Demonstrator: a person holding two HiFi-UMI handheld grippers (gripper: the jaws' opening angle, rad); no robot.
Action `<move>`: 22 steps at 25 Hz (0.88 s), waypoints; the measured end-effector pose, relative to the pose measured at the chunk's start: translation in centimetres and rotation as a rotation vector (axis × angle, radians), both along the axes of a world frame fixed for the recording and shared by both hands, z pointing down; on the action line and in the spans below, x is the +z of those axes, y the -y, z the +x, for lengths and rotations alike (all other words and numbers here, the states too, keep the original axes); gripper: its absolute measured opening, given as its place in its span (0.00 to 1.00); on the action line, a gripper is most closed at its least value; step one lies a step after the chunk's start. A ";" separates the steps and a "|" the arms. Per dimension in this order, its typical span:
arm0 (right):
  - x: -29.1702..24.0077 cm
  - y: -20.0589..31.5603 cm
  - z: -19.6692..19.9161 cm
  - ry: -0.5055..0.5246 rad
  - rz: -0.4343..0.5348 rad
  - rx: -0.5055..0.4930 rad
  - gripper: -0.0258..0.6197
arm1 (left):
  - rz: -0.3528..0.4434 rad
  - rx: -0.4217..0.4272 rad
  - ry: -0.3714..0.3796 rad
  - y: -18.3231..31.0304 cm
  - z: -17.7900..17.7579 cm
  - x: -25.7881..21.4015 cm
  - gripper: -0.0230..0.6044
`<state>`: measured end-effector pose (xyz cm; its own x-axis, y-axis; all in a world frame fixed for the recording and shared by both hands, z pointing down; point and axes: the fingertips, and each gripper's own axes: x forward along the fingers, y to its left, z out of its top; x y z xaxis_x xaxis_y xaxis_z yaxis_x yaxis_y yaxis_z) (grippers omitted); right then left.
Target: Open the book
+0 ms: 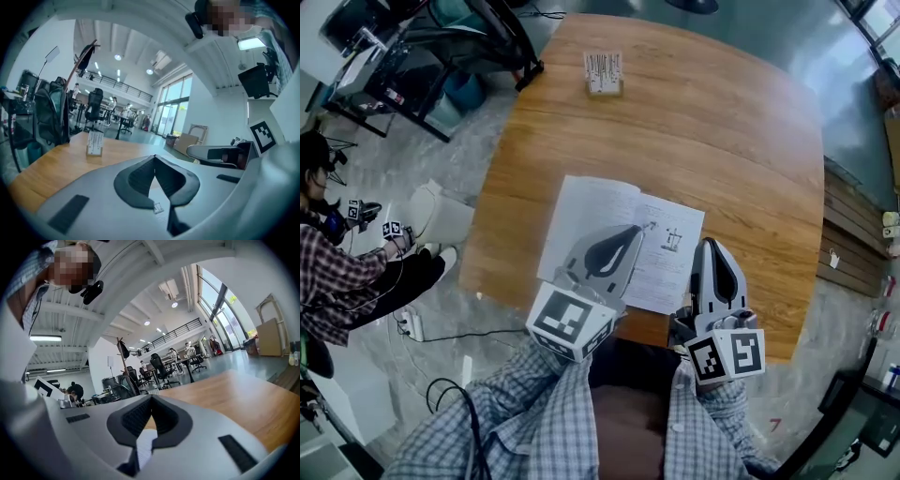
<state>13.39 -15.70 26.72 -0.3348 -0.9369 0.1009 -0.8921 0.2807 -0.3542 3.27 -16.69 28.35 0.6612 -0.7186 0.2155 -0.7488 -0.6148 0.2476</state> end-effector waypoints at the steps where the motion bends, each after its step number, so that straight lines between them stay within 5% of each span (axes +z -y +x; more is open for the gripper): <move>1: -0.3 0.1 0.1 -0.001 0.014 -0.001 0.07 | 0.030 0.009 -0.002 0.0 0.2 -0.7 0.05; 10: -2.2 0.1 -0.2 -0.061 0.123 -0.024 0.07 | 0.166 0.011 -0.019 0.1 1.0 -2.5 0.05; 22: -1.8 0.2 -0.8 -0.090 0.112 -0.040 0.07 | 0.128 0.012 -0.015 0.1 0.9 -1.4 0.05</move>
